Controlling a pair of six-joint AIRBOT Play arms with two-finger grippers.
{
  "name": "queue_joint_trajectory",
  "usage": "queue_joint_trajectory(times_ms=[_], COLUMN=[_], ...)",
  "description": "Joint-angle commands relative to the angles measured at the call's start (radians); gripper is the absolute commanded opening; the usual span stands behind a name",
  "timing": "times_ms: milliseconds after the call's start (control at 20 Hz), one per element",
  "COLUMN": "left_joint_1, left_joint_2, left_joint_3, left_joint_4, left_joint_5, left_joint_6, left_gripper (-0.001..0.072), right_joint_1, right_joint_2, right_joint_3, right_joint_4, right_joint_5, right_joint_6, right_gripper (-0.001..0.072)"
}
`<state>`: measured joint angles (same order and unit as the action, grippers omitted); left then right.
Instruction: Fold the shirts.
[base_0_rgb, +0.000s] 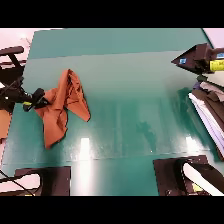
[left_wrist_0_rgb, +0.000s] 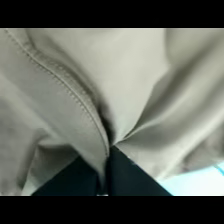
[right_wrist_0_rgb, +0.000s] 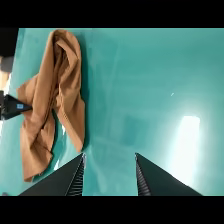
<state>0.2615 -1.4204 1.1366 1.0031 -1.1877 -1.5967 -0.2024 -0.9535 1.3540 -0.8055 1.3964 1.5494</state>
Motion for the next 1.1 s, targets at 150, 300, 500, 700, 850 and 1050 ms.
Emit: queue_joint_trajectory(times_ms=[150,300,500,700,850,1050], left_joint_1=[-0.002,-0.002,-0.002,-0.002,-0.002,-0.002], left_joint_2=[0.122,0.247,0.346,0.349,0.349,0.349], left_joint_3=[0.195,0.235,0.233,0.233,0.233,0.233], left_joint_4=[-0.110,-0.141,-0.130,-0.129,-0.129,-0.129], left_joint_5=[-0.174,-0.218,-0.266,-0.271,-0.273,-0.282], left_joint_6=[0.099,0.105,0.104,0.101,0.102,0.102], left_gripper=[0.0023,0.0024,0.0024,0.0025,0.0025,0.0025], right_joint_1=[0.014,0.206,0.517,0.653,0.671,0.683], right_joint_2=[-0.042,-0.144,-0.344,-0.599,-0.735,-0.815], right_joint_3=[-0.004,-0.004,-0.004,-0.004,-0.004,-0.003], right_joint_4=[-0.011,-0.011,-0.090,-0.065,0.058,0.210], right_joint_5=[0.075,-0.012,-0.298,-0.457,-0.450,-0.449], right_joint_6=[-0.031,-0.086,-0.099,-0.057,-0.095,-0.180], right_gripper=[0.0386,0.0387,0.0387,0.0387,0.0387,0.0387])
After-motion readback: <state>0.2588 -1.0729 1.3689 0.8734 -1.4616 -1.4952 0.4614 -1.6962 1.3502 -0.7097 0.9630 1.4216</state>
